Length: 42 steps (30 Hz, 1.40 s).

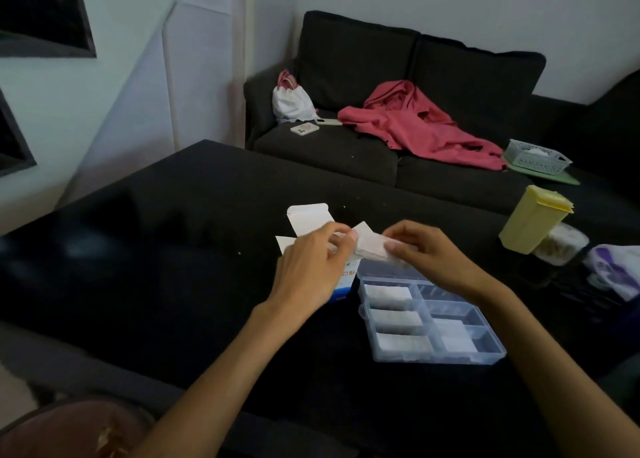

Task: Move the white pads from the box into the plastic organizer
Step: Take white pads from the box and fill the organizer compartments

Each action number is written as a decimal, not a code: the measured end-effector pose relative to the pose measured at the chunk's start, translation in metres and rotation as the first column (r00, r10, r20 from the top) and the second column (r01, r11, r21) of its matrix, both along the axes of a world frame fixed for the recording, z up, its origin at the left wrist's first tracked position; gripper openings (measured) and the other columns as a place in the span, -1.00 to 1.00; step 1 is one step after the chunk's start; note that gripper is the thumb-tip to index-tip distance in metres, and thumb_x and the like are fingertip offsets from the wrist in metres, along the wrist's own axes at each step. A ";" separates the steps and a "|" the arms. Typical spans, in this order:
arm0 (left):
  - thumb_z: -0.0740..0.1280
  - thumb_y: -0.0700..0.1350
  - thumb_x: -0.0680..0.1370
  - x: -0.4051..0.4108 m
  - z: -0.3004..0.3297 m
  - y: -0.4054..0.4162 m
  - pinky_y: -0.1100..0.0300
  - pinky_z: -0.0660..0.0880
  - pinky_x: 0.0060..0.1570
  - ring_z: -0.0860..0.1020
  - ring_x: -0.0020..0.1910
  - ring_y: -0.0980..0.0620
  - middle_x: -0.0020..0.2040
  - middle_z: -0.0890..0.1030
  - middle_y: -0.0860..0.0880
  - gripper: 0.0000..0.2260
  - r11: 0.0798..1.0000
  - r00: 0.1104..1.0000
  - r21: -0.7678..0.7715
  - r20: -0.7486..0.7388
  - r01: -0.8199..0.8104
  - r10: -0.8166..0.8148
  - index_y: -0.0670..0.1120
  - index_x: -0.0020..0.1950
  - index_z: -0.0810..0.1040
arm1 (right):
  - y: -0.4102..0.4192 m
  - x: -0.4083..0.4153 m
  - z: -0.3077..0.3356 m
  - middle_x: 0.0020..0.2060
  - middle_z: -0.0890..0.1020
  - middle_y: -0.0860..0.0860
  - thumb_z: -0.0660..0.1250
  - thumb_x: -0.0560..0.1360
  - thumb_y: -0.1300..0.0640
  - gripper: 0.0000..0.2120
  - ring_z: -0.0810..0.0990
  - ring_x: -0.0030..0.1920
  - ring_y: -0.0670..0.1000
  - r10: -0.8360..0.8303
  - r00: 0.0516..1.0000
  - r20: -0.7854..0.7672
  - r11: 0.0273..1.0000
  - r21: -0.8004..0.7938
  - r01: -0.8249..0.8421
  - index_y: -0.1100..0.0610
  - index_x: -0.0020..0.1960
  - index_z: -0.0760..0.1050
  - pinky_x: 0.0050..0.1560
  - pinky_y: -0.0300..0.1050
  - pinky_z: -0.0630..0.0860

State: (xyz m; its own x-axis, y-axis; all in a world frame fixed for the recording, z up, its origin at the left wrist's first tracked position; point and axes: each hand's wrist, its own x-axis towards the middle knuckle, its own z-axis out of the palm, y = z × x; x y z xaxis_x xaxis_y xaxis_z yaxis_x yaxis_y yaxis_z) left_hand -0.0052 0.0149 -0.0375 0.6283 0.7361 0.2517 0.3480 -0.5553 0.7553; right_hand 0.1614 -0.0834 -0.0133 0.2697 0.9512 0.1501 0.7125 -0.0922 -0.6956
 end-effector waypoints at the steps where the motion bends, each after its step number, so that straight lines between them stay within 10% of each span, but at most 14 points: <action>1: 0.15 0.10 0.60 0.004 -0.003 -0.004 0.26 0.50 -0.04 0.54 0.07 0.17 0.20 0.56 0.08 -0.71 0.998 0.999 -0.041 0.002 0.048 -0.048 0.08 0.28 0.45 | -0.007 0.004 -0.004 -0.05 0.53 -0.11 0.22 0.55 0.15 -0.89 0.54 -0.03 -0.14 -0.004 1.000 -0.015 1.000 -0.028 0.003 -0.02 0.02 0.47 -0.15 -0.31 0.48; 10: 0.34 -0.08 0.54 0.033 -0.028 -0.027 0.39 0.52 -0.11 0.57 0.02 0.17 0.11 0.61 0.04 -0.74 0.917 0.960 -0.287 0.110 0.277 -0.255 -0.04 0.22 0.55 | -0.044 0.031 -0.030 -0.06 0.59 -0.05 0.29 0.51 0.17 -0.88 0.60 -0.05 -0.07 -0.065 0.981 -0.183 0.995 -0.084 0.050 -0.01 -0.03 0.55 -0.15 -0.27 0.59; 17: 0.40 -0.03 0.49 0.061 -0.040 -0.048 0.32 0.51 -0.02 0.58 -0.04 0.21 0.02 0.64 0.12 -0.76 0.948 0.961 -0.171 -0.017 0.269 -0.276 0.03 0.15 0.59 | -0.074 0.055 -0.023 -0.03 0.60 -0.12 0.30 0.51 0.18 -0.81 0.57 0.00 -0.13 -0.123 0.975 -0.185 0.960 -0.270 0.070 -0.05 0.05 0.55 -0.15 -0.30 0.54; 25: 0.36 0.08 0.50 0.081 -0.047 -0.063 0.24 0.44 0.11 0.46 0.16 0.20 0.15 0.49 0.19 -0.68 0.950 0.927 0.085 -0.262 0.300 -0.269 0.12 0.24 0.44 | -0.097 0.091 -0.049 0.11 0.58 0.03 0.29 0.52 0.24 -0.75 0.50 0.15 -0.03 -0.404 0.913 -0.052 0.913 -0.077 0.400 0.11 0.19 0.54 0.08 -0.16 0.48; 35: 0.22 -0.21 0.58 0.140 -0.044 -0.039 0.11 0.40 0.25 0.40 0.33 0.03 0.34 0.46 0.00 -0.65 0.904 0.869 0.138 -0.366 0.405 -0.334 0.02 0.36 0.42 | -0.056 0.115 -0.056 0.02 0.55 -0.05 0.23 0.54 0.25 -0.80 0.52 0.09 -0.10 -0.176 0.977 0.117 0.944 -0.263 0.201 0.12 0.12 0.55 -0.08 -0.33 0.42; 42: 0.21 -0.19 0.58 0.152 -0.054 -0.036 0.13 0.41 -0.03 0.49 0.10 -0.08 0.13 0.49 -0.07 -0.67 0.843 0.763 0.180 -0.548 0.508 -0.343 0.04 0.32 0.47 | -0.042 0.123 -0.066 0.11 0.57 0.07 0.20 0.55 0.28 -0.76 0.51 0.10 -0.06 -0.104 0.987 0.122 0.893 -0.425 0.147 0.17 0.15 0.54 0.12 -0.15 0.44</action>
State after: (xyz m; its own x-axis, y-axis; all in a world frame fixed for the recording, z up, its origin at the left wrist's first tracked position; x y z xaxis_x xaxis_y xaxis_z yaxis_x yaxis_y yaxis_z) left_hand 0.1473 -0.0212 -0.0917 0.9538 0.3003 -0.0061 0.2858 -0.9009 0.3266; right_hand 0.2843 -0.1254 -0.0792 0.3961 0.8871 -0.2370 0.7350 -0.4610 -0.4973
